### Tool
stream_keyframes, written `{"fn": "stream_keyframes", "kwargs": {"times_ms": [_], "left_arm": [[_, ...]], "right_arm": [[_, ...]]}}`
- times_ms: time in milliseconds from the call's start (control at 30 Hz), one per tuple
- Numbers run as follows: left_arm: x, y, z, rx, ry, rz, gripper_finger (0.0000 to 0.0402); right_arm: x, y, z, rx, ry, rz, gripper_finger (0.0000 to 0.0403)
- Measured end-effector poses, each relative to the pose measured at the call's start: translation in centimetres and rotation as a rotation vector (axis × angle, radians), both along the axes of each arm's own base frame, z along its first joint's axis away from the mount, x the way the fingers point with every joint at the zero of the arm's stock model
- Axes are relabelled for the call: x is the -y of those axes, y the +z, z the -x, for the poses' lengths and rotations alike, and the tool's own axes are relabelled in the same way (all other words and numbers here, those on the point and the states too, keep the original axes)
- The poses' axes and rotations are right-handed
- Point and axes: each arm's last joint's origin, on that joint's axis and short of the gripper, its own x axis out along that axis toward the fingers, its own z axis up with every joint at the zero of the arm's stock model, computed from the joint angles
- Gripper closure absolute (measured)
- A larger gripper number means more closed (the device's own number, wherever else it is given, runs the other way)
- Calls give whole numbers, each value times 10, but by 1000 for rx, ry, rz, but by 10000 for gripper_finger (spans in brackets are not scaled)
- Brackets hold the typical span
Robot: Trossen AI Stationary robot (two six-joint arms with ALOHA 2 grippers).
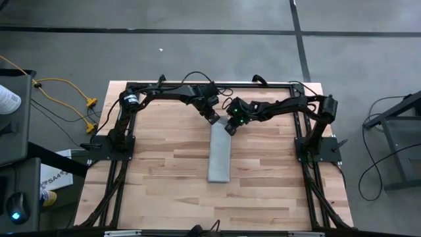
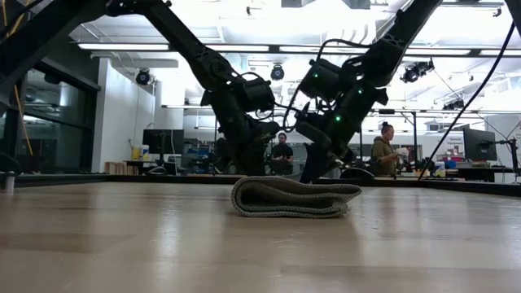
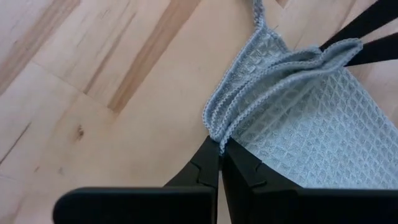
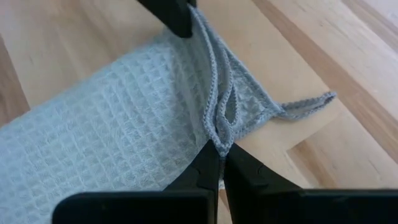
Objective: Fold microfiber towels
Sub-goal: Fold the gray microfiber towel
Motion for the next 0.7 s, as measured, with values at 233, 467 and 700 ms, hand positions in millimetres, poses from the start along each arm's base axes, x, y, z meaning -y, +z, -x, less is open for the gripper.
{"fn": "stream_keyframes", "kwargs": {"times_ms": [233, 467, 700], "left_arm": [[10, 16, 2, -14, -27, -64, 401], [24, 23, 1, -62, -67, -139, 401], [39, 25, -3, -94, -85, -201, 401]], "right_arm": [[-9, -1, -2, -41, 6, 62, 399], [-22, 4, -5, -67, 7, 141, 399], [-34, 26, 1, -66, -6, 194, 399]]}}
